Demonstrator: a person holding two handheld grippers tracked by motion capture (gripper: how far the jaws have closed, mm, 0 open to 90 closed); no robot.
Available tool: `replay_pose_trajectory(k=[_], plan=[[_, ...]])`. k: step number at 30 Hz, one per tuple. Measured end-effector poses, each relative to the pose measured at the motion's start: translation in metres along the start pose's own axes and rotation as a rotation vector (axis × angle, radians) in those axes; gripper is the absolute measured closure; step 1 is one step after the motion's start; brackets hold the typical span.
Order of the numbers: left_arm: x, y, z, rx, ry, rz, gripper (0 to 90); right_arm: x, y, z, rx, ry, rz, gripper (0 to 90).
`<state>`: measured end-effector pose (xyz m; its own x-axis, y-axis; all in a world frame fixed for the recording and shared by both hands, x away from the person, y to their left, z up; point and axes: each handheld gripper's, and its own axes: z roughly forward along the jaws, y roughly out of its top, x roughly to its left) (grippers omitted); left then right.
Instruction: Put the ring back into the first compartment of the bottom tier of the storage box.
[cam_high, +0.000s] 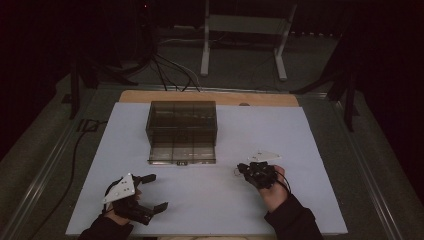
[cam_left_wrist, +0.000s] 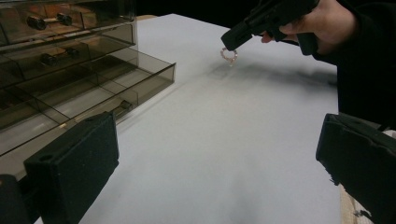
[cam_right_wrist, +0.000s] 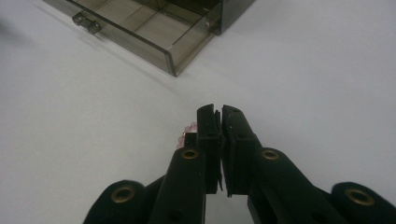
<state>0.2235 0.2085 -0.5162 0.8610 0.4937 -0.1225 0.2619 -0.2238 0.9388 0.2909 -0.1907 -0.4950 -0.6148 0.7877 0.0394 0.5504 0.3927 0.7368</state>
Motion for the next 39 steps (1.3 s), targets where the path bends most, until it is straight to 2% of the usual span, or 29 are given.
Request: replay_pose_trajectory(k=[27,39], plan=[[0.0,0.0,0.0,-0.002,-0.001,-0.002,0.5,0.011,0.022,0.006,-0.03,0.044,-0.015,87.0],[0.0,0.0,-0.001,-0.002,-0.001,-0.005,0.5,0.019,0.038,0.009,-0.059,0.062,-0.034,87.0]])
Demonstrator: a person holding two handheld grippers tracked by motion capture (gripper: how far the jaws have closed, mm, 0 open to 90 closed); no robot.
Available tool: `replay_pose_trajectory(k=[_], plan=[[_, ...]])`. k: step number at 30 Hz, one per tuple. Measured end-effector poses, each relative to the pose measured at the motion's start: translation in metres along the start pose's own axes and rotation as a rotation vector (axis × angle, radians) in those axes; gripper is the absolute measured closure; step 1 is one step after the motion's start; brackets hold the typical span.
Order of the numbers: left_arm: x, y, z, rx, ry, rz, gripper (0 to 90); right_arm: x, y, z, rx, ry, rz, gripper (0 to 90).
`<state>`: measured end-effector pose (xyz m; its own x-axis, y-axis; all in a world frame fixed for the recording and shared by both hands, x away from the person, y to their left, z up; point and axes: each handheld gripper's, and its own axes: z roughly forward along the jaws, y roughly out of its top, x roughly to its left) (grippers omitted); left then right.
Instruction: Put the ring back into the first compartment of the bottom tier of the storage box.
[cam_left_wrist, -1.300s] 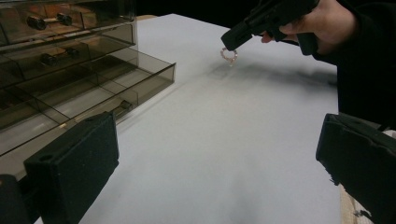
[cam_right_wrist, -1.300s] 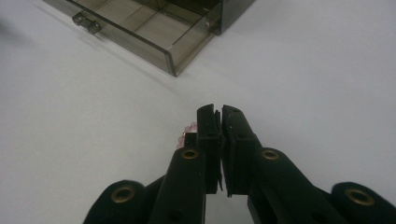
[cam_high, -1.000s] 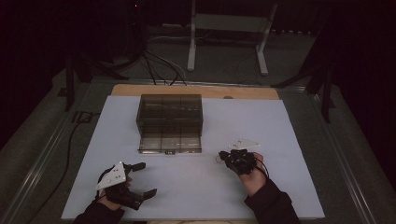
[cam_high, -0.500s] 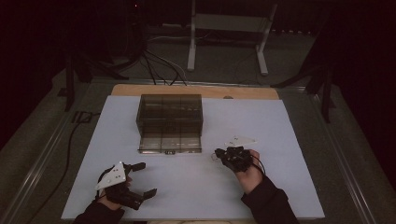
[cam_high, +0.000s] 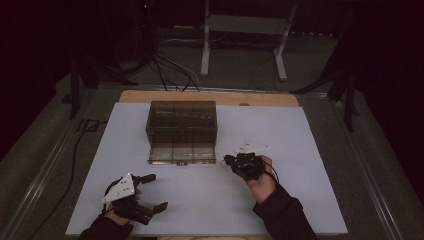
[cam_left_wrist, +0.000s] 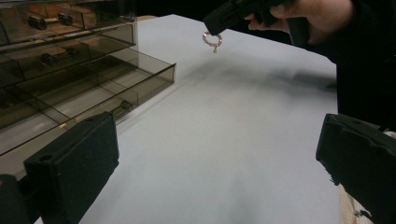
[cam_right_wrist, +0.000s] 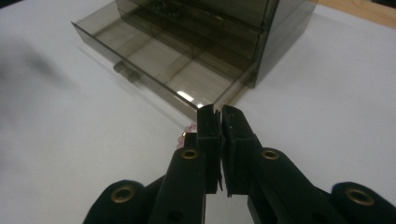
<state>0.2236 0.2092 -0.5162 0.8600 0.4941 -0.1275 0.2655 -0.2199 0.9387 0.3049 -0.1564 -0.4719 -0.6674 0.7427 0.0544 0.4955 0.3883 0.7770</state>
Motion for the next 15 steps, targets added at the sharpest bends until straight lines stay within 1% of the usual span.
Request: replay_pose_trajectory(k=[15], plan=[[0.0,0.0,0.0,-0.002,0.004,0.003,0.5,0.007,0.018,0.007,-0.015,0.019,-0.022,87.0]])
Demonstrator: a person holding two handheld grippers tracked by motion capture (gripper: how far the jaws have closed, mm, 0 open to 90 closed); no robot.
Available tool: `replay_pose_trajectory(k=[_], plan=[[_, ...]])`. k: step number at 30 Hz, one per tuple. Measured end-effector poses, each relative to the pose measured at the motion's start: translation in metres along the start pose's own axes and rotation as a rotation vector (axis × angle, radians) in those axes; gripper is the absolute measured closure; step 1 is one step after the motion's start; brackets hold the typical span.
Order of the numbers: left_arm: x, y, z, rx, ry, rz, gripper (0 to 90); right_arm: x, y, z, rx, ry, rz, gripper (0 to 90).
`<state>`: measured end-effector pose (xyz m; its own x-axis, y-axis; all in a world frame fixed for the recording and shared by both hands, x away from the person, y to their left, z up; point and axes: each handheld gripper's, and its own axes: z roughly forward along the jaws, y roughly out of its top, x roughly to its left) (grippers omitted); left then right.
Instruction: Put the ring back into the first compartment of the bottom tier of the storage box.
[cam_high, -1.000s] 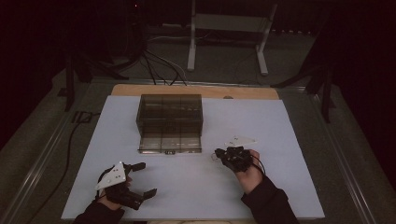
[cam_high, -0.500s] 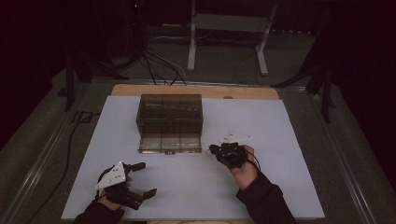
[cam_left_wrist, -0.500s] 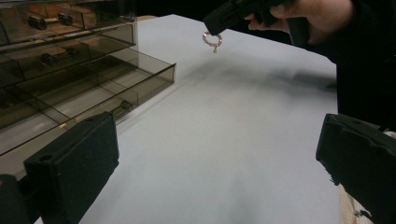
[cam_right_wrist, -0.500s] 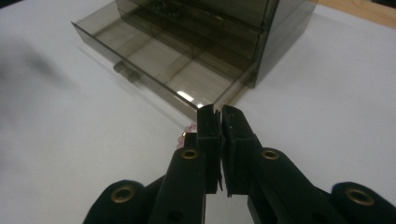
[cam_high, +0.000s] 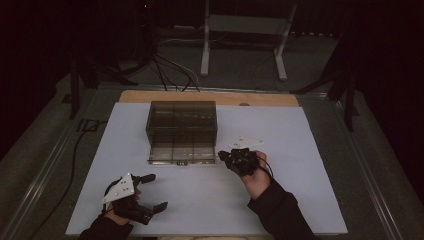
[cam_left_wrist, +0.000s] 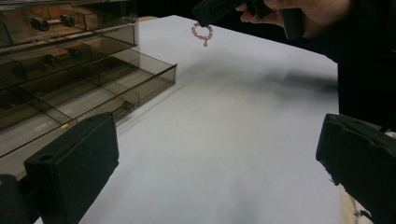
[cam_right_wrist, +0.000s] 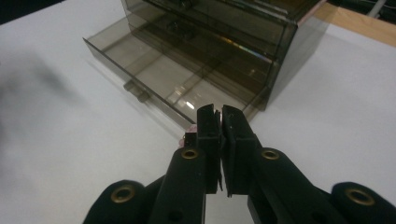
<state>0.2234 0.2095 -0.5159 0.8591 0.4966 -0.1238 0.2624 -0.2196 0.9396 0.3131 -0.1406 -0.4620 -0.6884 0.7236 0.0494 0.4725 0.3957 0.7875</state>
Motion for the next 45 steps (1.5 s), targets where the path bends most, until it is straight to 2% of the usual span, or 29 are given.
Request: replay_pose_trajectory(k=[18,23,39,45], plan=[[0.0,0.0,0.0,0.0,-0.001,0.001,0.5,0.012,0.019,0.012,-0.013,0.027,-0.028,87.0],[0.0,0.0,0.0,-0.003,0.0,0.001,0.5,0.014,0.024,0.014,-0.017,0.044,-0.018,87.0],[0.0,0.0,0.0,-0.004,-0.003,-0.001,0.5,0.025,0.038,0.025,-0.018,0.049,-0.051,87.0],[0.0,0.0,0.0,-0.005,-0.004,0.001,0.5,0.025,0.042,0.028,-0.022,0.052,-0.05,86.9]])
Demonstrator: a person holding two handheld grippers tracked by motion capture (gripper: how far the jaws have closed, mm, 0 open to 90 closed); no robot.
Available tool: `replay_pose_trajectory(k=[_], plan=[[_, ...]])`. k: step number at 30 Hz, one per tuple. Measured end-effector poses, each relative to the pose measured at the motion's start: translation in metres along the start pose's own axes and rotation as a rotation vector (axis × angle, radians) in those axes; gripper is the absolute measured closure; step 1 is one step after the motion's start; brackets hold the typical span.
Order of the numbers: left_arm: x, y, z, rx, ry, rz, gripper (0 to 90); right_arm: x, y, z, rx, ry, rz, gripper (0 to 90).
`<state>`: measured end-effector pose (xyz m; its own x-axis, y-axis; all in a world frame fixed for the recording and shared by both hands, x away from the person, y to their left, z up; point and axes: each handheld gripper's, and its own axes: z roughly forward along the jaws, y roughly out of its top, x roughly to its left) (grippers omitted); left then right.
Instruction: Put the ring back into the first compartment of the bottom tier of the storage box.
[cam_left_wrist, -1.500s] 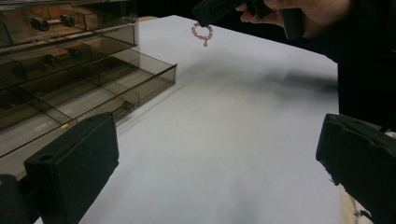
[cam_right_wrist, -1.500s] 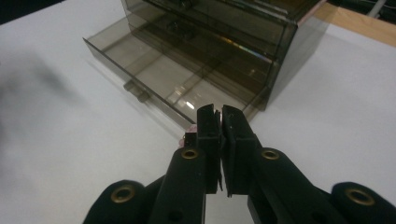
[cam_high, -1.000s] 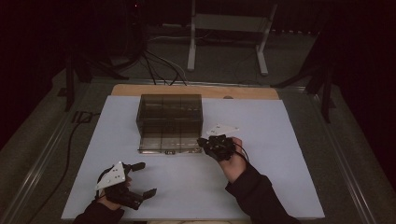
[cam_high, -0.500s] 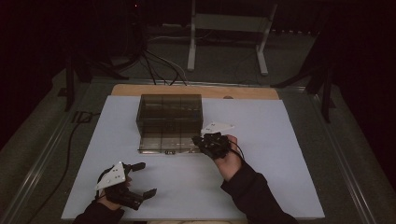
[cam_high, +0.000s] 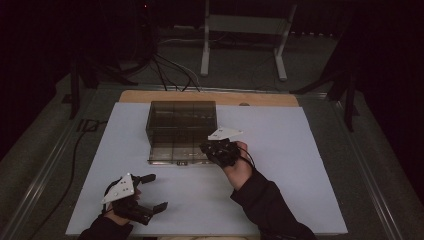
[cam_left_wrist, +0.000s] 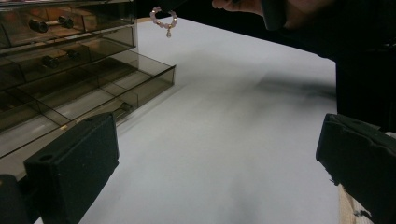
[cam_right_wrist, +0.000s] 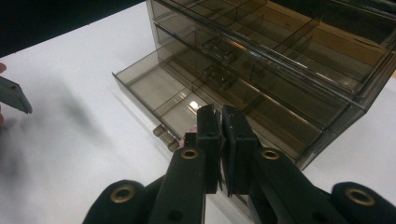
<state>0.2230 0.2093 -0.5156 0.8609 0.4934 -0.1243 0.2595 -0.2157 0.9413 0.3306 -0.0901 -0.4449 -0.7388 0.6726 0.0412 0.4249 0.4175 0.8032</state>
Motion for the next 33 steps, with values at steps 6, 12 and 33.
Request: replay_pose_trajectory(k=[6,12,33], plan=[[0.0,0.0,0.0,0.001,0.0,0.0,0.5,0.001,0.004,0.003,-0.002,0.005,0.0,86.9],[0.0,0.0,0.0,0.001,-0.001,0.0,0.5,0.001,0.007,0.005,-0.007,0.004,0.002,86.9],[0.0,0.0,-0.001,-0.003,-0.003,0.0,0.5,0.008,0.026,0.019,-0.015,0.027,-0.009,86.8]])
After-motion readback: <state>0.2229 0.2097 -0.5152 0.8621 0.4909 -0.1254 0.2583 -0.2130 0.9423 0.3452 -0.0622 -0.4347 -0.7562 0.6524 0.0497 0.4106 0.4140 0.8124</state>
